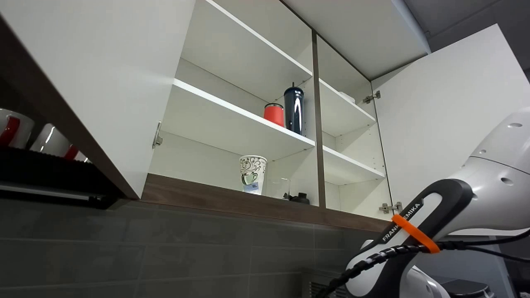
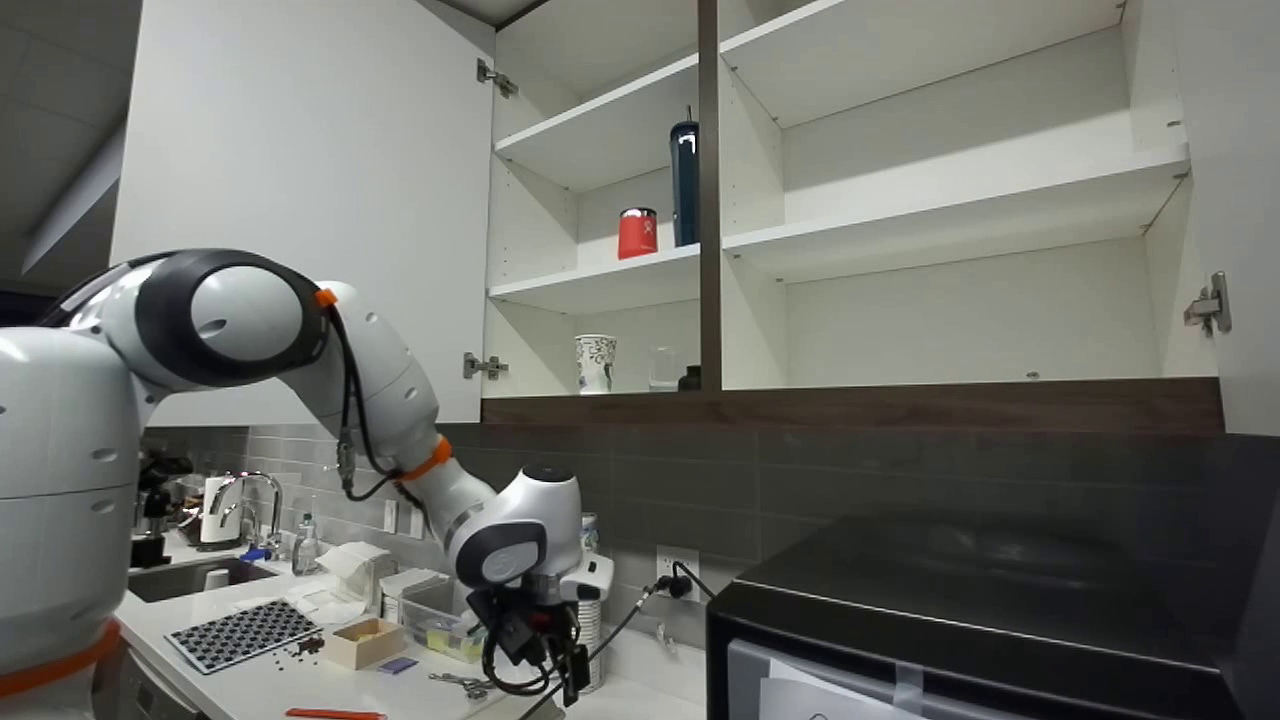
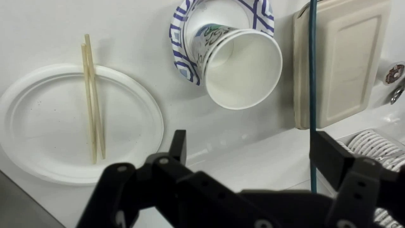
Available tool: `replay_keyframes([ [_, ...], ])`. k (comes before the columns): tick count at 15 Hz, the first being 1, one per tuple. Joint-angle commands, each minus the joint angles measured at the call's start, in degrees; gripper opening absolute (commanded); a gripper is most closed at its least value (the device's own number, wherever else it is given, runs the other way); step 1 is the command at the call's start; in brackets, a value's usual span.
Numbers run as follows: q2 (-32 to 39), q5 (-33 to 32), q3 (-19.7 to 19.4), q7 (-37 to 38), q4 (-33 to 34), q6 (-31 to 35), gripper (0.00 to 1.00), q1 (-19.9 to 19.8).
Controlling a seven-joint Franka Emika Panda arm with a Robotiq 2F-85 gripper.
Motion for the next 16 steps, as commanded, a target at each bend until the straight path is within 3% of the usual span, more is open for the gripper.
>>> replay_keyframes([
  [1,-2.5,0.2,0.3,-0.1,-0.9,-1.1,1.0,-0.7],
  [9,-8.2,-1.9,-0.8,-0.6,-2.2,-5.4,1.0,-1.1],
  [16,-17.4,-10.1,-1.1,-2.2,-6.5,-13.5,1.0,-1.7],
])
